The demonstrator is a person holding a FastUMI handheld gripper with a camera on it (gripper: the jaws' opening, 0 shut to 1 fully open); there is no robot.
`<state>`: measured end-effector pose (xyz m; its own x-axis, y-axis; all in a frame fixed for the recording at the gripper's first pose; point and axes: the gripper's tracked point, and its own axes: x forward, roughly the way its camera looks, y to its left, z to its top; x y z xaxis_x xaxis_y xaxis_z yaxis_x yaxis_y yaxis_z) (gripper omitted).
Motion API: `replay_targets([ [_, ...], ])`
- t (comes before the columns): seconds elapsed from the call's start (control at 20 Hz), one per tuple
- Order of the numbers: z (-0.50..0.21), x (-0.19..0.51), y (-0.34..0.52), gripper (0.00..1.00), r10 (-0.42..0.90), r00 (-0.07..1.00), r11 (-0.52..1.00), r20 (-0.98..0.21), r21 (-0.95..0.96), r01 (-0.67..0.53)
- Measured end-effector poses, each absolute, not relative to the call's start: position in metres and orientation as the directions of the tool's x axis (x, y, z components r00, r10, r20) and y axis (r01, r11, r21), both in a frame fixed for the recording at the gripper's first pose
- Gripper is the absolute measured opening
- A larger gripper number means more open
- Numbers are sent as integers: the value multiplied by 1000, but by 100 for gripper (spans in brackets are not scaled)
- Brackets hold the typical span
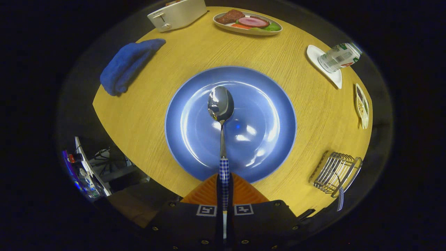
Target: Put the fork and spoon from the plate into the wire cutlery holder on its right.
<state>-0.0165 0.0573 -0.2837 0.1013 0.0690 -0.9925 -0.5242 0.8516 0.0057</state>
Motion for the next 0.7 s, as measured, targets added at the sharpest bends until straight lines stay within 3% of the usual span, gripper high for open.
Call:
replay_targets([
  [0.7, -202, -34, -71, 4, -37, 37, 853, -999, -51, -519],
])
